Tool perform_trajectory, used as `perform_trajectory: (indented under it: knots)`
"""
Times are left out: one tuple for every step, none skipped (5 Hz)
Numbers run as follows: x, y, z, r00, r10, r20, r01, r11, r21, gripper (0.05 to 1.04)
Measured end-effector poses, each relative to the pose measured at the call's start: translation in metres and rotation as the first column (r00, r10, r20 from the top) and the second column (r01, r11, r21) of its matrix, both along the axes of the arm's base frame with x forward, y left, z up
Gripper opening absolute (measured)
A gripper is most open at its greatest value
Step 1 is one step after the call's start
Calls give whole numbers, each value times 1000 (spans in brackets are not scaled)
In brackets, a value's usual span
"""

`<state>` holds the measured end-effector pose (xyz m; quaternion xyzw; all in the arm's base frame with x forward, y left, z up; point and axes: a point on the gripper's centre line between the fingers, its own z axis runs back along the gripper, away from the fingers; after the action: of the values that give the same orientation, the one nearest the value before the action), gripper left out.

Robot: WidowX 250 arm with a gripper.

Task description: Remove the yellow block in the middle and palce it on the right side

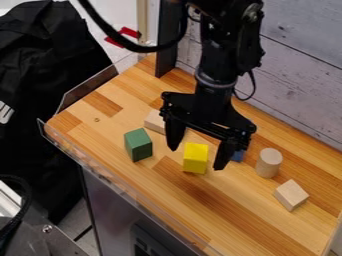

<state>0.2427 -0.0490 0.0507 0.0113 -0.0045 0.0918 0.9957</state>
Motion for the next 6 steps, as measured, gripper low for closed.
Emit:
perform_trajectory:
  knots:
    - [-4,0,-6,1000,4,-26,-3,1000,3,1001]
    - [3,0,-11,998,30,-52,-30,1000,0,1001]
    - [9,-1,-11,998,41,-55,-41,999,-8,1001]
    - [13,-2,-15,995,69,-65,-72,997,-30,1001]
    - [15,3,-17,991,114,-69,-116,993,-30,1001]
    - [20,13,-21,967,230,-105,-233,972,-22,1001]
